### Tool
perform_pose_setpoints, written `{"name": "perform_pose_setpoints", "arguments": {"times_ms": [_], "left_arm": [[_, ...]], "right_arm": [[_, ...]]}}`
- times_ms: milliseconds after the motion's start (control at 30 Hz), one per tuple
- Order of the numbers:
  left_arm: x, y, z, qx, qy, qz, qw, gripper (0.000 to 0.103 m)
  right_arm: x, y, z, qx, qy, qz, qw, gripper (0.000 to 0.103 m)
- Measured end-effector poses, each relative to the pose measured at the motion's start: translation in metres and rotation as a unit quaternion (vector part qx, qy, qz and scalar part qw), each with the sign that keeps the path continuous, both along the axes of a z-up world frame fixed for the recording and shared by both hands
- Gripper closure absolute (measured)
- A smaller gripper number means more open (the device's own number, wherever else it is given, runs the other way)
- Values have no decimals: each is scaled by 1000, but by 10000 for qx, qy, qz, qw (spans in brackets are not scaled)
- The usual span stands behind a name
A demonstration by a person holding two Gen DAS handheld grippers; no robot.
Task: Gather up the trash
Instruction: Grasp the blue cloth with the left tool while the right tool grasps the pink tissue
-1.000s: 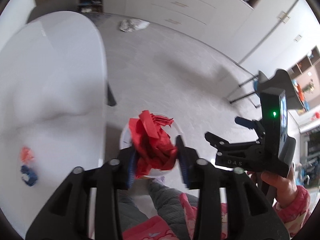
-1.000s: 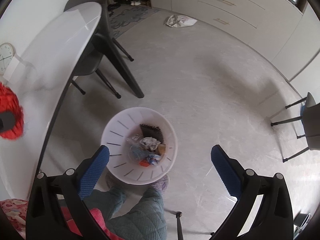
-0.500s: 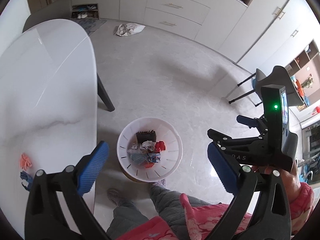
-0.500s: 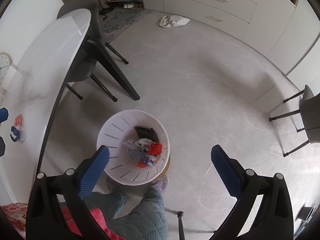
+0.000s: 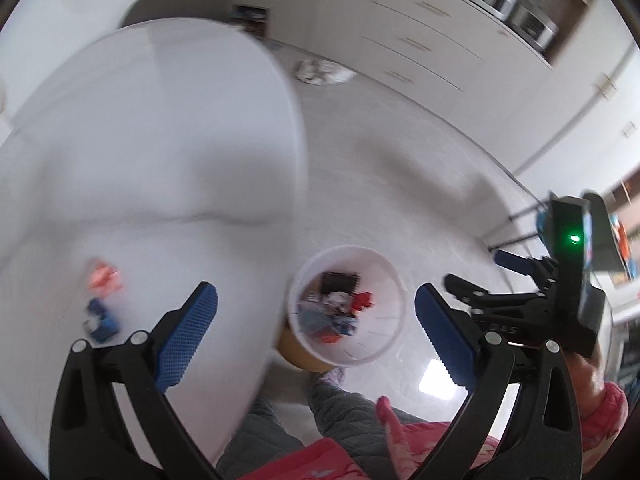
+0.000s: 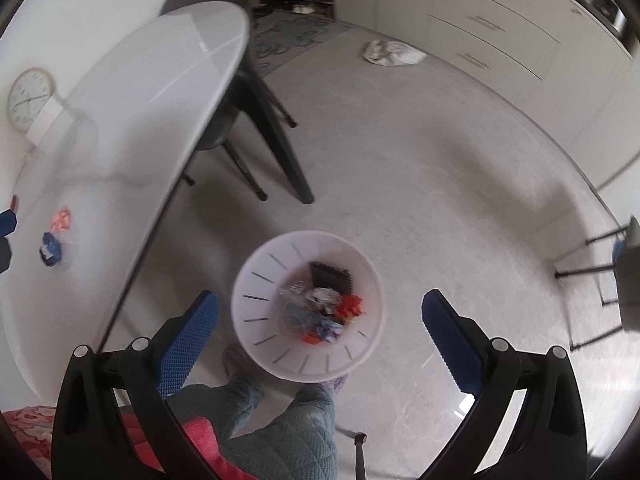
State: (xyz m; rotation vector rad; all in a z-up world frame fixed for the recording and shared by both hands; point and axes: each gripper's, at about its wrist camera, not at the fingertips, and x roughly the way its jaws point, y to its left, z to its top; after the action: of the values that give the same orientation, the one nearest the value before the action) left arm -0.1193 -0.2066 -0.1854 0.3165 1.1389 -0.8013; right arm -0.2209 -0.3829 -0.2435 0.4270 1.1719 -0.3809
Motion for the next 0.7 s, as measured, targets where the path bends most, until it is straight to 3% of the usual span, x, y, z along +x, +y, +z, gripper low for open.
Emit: {"name": "perform_pose_setpoints", "arguments": {"times_ms": [167,300,533,633,700], "left_arm": [[39,64,-15,206,-34,977,9950,8],[62,106,-33,330,-116,1455,9887,8],[91,128,-79,703,-324,1460,9863,11],[99,128,-95,771,-176,1368,9874,24],[103,130,-103,781,-108,1335,9879,44]], "right_arm": [[36,30,2,25,4,513,9987,2],[66,59,2,26,35,930,9957,2],[109,106,7,27,20,1416,9899,2],[122,119,8,60,3,1519,9884,2],[129,126,9,106,-14,1555,9878,2]]}}
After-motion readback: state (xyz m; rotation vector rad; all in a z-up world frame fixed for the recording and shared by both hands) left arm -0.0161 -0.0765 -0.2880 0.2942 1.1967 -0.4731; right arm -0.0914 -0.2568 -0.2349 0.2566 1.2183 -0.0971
